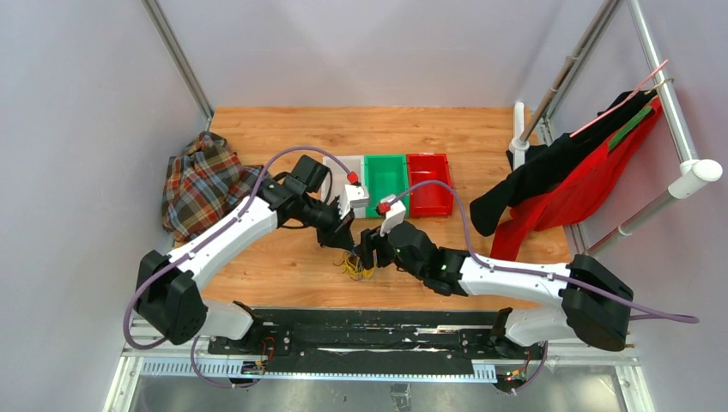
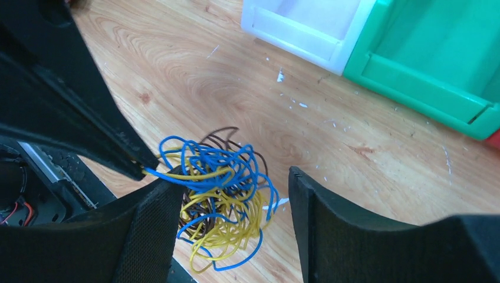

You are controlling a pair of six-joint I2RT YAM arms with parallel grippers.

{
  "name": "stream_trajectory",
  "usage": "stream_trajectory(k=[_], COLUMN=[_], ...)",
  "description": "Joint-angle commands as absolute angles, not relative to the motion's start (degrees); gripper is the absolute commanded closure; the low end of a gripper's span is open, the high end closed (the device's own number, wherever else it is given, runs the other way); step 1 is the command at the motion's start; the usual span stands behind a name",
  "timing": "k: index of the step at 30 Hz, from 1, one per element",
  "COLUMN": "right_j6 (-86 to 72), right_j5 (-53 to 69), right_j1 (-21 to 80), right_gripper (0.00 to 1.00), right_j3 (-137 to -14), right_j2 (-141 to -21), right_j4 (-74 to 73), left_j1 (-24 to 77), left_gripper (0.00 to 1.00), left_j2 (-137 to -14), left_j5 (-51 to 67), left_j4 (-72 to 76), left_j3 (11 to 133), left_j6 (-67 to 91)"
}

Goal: Untangle the cables

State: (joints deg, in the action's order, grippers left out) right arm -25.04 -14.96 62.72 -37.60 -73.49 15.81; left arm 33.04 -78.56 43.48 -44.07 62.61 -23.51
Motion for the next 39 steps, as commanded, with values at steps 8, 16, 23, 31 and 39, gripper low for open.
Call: stream_trajectory(k=[8, 16, 23, 31, 39], right_j6=[-23.55, -25.66, -28.39, -28.26, -22.69], right_j5=[-19.57, -15.87, -12.7, -18.7, -20.64], right_j1=[63.81, 63.82, 63.85, 63.86, 67.54], right_gripper=[0.41, 0.36, 0.37, 0.37, 0.33], right_j3=[-38.51, -37.43, -36.61, -29.84, -29.01], right_j2=[-77.36, -78.53, -80.85, -70.95, -60.48], right_j4=[23.67, 29.18, 30.33, 26.66, 22.84], left_j1=[33.4, 33.4, 33.4, 33.4, 33.4], left_gripper=[0.99, 0.99, 0.99, 0.99, 0.99], left_j2=[-71.42, -70.31, -69.08, -66.18, -66.56], left_j5=[45.2, 44.97, 43.55, 39.92, 37.53], left_j4=[-52.43, -52.58, -52.67, -53.04, -52.68], left_j3=[65.08, 65.16, 66.67, 66.62, 66.93], left_j6=[-21.62, -21.26, -21.08, -22.33, -20.81])
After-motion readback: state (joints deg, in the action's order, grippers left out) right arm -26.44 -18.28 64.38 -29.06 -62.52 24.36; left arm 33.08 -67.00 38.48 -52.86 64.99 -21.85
